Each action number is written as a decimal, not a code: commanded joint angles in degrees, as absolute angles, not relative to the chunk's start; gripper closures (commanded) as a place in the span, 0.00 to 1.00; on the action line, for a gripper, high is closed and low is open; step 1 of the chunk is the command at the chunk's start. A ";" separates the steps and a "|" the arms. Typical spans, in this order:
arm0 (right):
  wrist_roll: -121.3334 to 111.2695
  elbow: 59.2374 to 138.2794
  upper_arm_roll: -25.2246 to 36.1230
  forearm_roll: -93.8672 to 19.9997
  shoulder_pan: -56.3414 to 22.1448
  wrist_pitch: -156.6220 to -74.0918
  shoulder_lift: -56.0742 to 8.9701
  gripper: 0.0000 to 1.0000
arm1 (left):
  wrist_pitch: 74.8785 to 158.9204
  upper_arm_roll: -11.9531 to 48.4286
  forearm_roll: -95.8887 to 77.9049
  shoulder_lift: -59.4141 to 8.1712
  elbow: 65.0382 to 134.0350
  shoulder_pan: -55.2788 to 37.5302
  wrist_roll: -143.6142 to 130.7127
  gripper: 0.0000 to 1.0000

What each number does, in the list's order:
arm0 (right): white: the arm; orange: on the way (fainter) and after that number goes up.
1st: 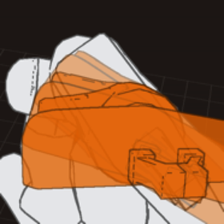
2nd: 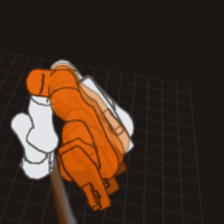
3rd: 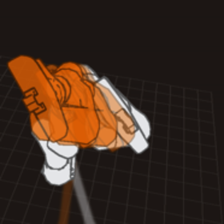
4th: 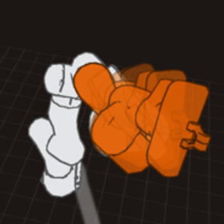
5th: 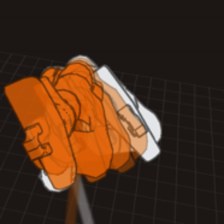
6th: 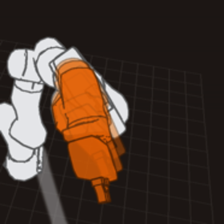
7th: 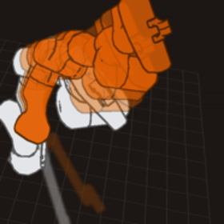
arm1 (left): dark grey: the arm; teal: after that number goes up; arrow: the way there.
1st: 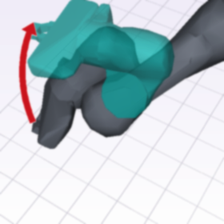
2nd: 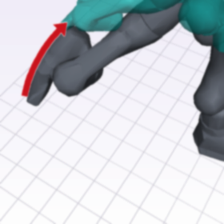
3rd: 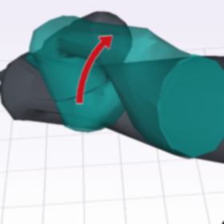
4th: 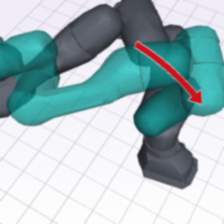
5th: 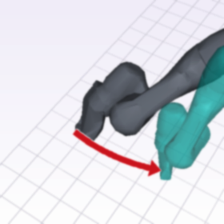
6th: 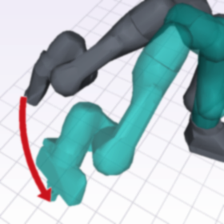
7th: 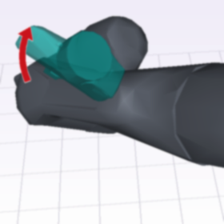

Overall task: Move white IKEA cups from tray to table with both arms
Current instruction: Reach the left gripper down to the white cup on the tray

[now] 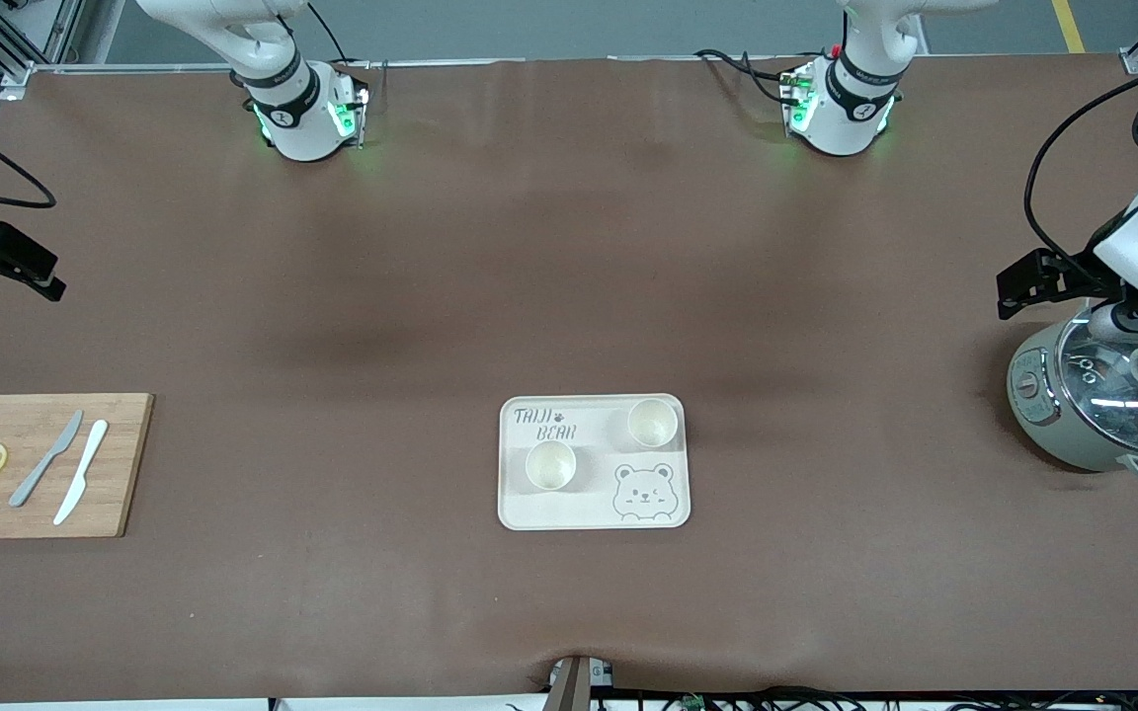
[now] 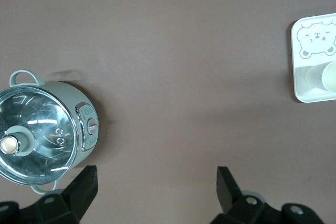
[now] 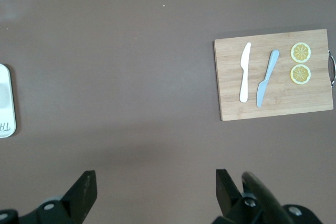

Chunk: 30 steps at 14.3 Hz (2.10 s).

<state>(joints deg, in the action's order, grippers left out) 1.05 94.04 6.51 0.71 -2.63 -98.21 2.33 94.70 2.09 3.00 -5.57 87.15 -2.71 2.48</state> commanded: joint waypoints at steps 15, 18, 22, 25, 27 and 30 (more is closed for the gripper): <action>0.62 90.79 6.15 -0.44 -1.93 -97.82 0.09 0.00 | 105.28 2.90 4.22 -23.89 81.04 -17.04 -19.49 0.00; 0.62 90.79 6.15 -0.44 -2.02 -97.82 0.09 0.00 | 108.01 2.90 4.13 -27.41 81.04 -19.16 -23.72 0.00; 0.62 90.79 6.15 -0.44 -2.46 -97.82 -0.61 0.00 | 113.89 2.99 4.13 -32.68 81.21 -22.31 -30.22 0.00; 0.62 90.44 6.06 -0.44 -2.37 -97.82 -0.79 0.00 | 119.43 2.99 4.31 -35.41 81.47 -23.99 -34.79 0.00; 0.62 90.35 6.06 -0.44 -2.37 -97.74 -0.79 0.00 | 121.11 2.90 4.31 -36.91 81.47 -25.75 -37.17 0.00; 0.62 90.35 6.06 -0.44 -2.37 -97.82 -0.79 0.00 | 122.61 2.81 4.57 -38.49 81.56 -27.24 -40.07 0.00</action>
<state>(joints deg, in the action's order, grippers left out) 1.05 91.82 6.29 0.41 -2.71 -98.28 -0.19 121.97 3.11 3.06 -37.33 82.67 -26.47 -37.66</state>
